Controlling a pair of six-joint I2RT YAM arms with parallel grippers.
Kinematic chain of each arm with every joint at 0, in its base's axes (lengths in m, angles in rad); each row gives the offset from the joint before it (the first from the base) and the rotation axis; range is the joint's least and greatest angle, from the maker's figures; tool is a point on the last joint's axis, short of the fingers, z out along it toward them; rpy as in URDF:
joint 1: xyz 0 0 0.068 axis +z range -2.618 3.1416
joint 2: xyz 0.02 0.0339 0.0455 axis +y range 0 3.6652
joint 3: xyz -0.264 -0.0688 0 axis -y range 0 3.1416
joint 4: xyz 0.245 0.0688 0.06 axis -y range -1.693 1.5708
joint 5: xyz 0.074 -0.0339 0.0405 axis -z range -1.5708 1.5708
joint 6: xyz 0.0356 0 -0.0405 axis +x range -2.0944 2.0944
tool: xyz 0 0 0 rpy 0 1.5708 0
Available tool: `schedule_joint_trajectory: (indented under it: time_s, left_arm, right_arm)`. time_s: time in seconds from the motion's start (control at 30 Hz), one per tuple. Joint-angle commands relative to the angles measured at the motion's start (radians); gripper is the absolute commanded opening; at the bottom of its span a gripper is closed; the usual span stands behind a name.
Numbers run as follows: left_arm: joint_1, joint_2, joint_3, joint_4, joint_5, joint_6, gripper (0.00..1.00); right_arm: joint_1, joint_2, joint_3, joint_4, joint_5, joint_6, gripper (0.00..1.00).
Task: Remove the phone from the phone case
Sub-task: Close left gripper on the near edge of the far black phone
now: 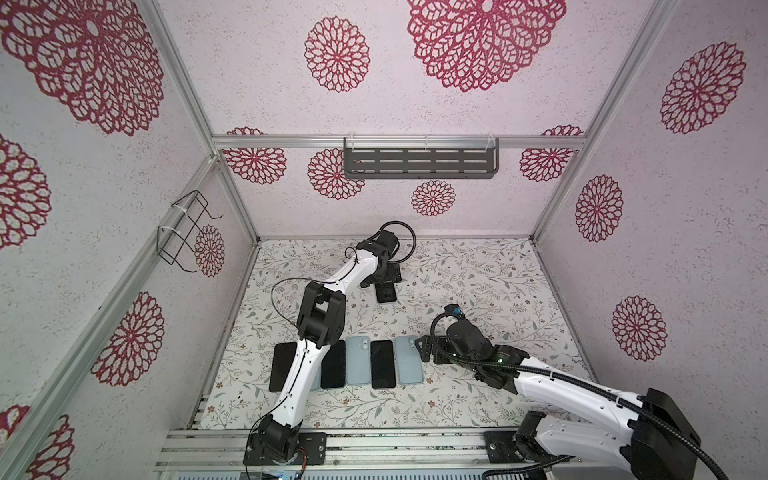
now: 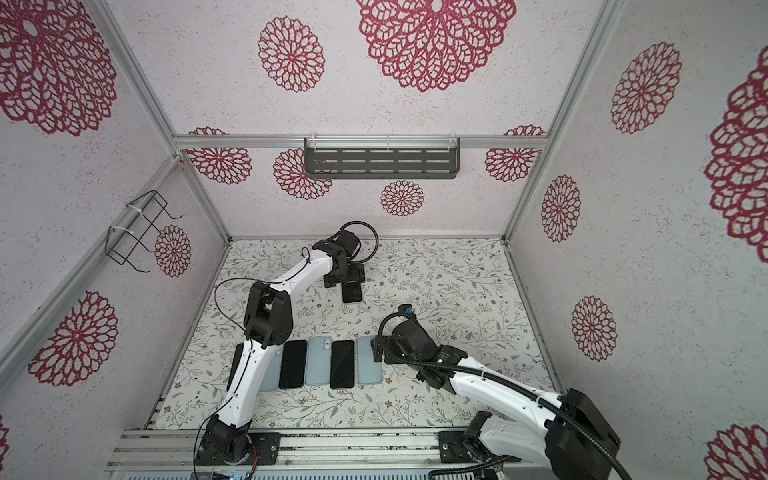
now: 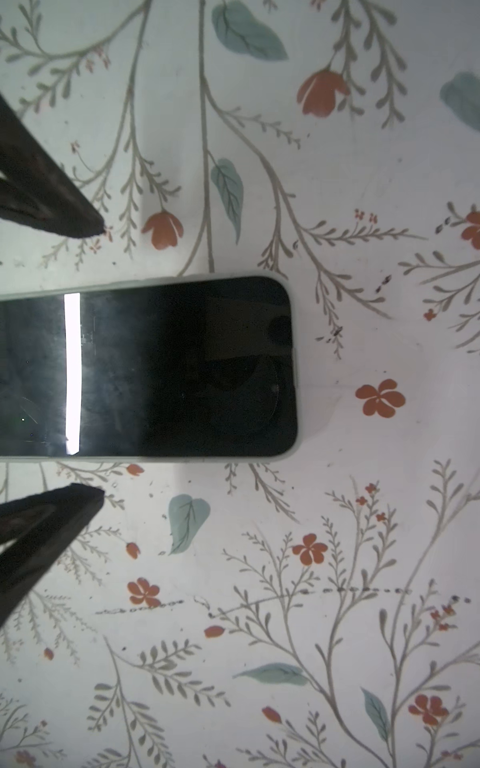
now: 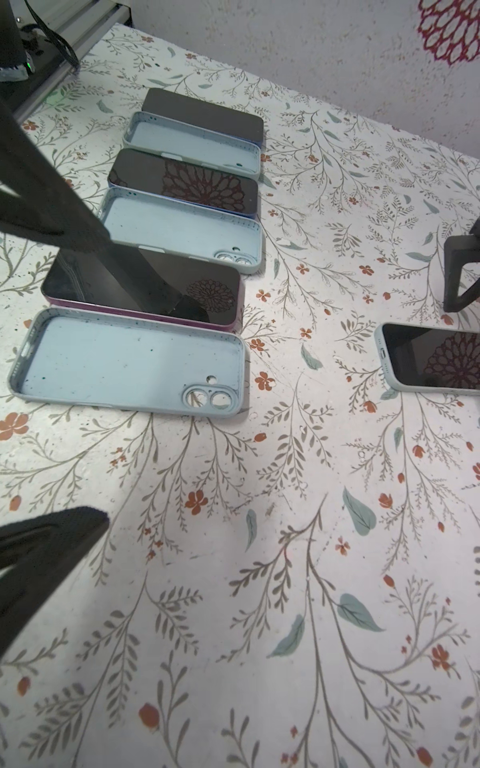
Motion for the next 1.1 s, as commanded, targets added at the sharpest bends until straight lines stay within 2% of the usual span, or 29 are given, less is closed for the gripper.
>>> schedule_joint_trajectory:
  time_s: [0.0, 0.23, 0.43, 0.83, 0.97, 1.07]
  left_arm:
    - [-0.008, 0.033, 0.058, -0.028, -0.001, 0.033, 0.97]
    - [-0.012, 0.080, 0.118, -0.083, -0.050, 0.047, 0.97]
    - [-0.023, 0.108, 0.149, -0.084, -0.038, 0.076, 1.00]
    - [-0.040, 0.126, 0.148, -0.078, 0.002, 0.070, 0.72]
    - [-0.039, 0.095, 0.097, -0.061, -0.004, 0.065, 0.63]
    - [-0.036, 0.049, 0.031, -0.018, 0.022, 0.057, 0.61]
  right_arm:
    - [-0.013, 0.020, 0.011, 0.061, -0.026, -0.030, 0.99]
    - [-0.035, 0.072, 0.029, 0.114, -0.059, -0.050, 0.99]
    - [-0.092, 0.106, 0.045, 0.140, -0.097, -0.072, 0.99]
    - [-0.191, 0.230, 0.128, 0.210, -0.225, -0.130, 0.99]
    - [-0.225, 0.295, 0.143, 0.270, -0.289, -0.132, 0.99]
    - [-0.261, 0.347, 0.147, 0.327, -0.349, -0.108, 0.99]
